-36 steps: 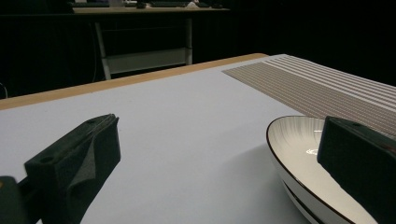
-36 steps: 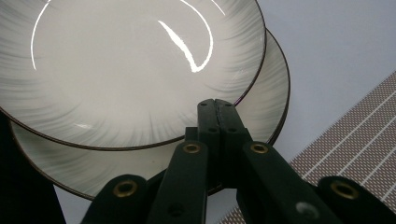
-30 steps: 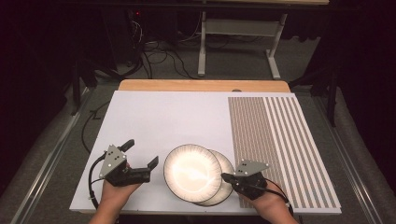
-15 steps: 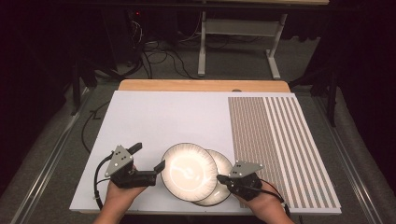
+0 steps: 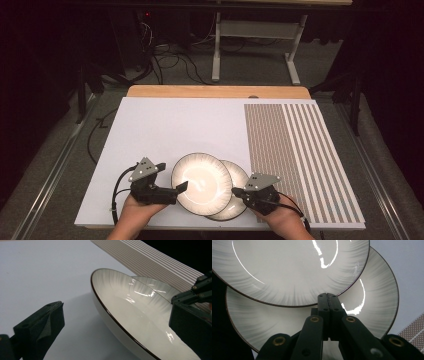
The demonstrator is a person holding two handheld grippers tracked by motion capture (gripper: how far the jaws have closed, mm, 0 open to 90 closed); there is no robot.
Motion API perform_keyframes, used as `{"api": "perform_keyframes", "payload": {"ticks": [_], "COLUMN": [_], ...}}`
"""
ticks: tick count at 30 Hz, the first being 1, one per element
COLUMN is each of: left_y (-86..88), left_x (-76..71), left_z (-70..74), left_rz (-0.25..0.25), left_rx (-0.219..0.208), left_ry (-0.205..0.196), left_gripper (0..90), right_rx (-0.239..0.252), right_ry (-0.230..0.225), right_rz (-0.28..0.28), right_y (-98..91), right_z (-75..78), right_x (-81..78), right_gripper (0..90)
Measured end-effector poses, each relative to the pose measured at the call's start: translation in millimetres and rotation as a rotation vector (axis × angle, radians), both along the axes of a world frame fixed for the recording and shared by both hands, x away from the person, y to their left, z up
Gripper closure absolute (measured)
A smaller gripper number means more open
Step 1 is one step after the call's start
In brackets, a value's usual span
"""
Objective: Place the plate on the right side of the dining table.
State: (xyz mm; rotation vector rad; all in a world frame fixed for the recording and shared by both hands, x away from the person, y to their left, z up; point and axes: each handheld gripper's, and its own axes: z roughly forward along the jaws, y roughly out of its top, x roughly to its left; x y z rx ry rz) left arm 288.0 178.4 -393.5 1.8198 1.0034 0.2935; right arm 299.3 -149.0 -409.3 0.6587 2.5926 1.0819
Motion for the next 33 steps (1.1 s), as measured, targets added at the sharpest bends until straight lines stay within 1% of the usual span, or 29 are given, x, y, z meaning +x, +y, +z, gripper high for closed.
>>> {"api": "perform_keyframes", "payload": {"ticks": [3,4,5,9,11,12,13,14,15,17,19,21,22,23,24,25,28,30,33], "left_y": [-4.6,-6.2,-6.2,-9.4,-9.9,-10.1,-10.1,-10.1,-9.8,-9.9,-10.0,-9.9,-9.8,-9.9,-9.9,-9.9,-10.3,-10.1,-9.9], "left_x": [-0.1,-0.1,-0.1,2.0,2.7,2.9,3.6,3.6,4.0,4.4,5.1,5.2,5.1,5.1,5.2,5.3,5.6,6.4,7.9], "left_z": [-2.0,-3.1,-3.1,-7.2,-8.7,-8.9,-9.1,-9.1,-9.4,-9.7,-10.0,-9.7,-9.5,-9.1,-8.7,-8.5,-7.8,-7.3,-7.9], "left_rz": [-0.019,-0.03,-0.03,-0.045,-0.045,-0.038,-0.037,-0.037,-0.046,-0.056,-0.064,-0.068,-0.069,-0.066,-0.066,-0.066,-0.063,-0.055,-0.043], "left_rx": [0.009,0.008,0.008,0.007,0.009,0.003,-0.007,-0.007,-0.018,-0.026,-0.033,-0.037,-0.038,-0.038,-0.037,-0.038,-0.041,-0.039,-0.032], "left_ry": [0.052,0.078,0.078,0.164,0.188,0.199,0.224,0.224,0.235,0.256,0.279,0.291,0.295,0.301,0.306,0.31,0.319,0.334,0.353], "left_gripper": [2.6,4.8,5.9,8.1,11.2,15.9,17.2,19.9,19.9,25.6,27.8,32.7,37.7,37.7,41.6,41.6,46.8,48.0,53.1], "right_rx": [-0.003,-0.003,-0.003,-0.002,-0.003,-0.007,-0.007,-0.007,-0.007,-0.009,-0.01,-0.01,-0.015,-0.015,-0.014,-0.014,-0.016,-0.016,-0.009], "right_ry": [-0.003,-0.001,-0.001,-0.007,-0.008,-0.011,-0.011,-0.011,-0.012,-0.011,-0.012,-0.012,-0.012,-0.012,-0.015,-0.015,-0.017,-0.014,-0.016], "right_rz": [0.001,-0.002,-0.002,-0.004,-0.008,-0.005,-0.005,-0.005,-0.005,-0.004,-0.005,-0.006,-0.007,-0.007,-0.007,-0.007,-0.009,-0.009,-0.017], "right_y": [0.1,0.1,0.1,0.6,1.2,1.1,1.0,1.0,1.0,1.0,1.1,1.1,1.0,1.0,1.1,1.1,1.2,1.1,0.3], "right_z": [-0.1,-0.1,-0.1,-0.2,-0.2,-0.1,-0.1,-0.1,-0.2,-0.1,-0.1,-0.2,0.0,0.0,-0.2,-0.2,-0.2,-0.1,0.2], "right_x": [-0.1,-0.3,-0.3,-0.3,-1.1,-1.0,-1.0,-1.0,-1.0,-1.1,-1.3,-1.4,-1.5,-1.5,-1.5,-1.5,-1.5,-1.6,-1.6], "right_gripper": [90.0,90.0,90.0,90.0,90.0,90.0,90.0,90.0,90.0,90.0,90.0,90.0,90.0,90.0,90.0,90.0,90.0,90.0,90.0]}}
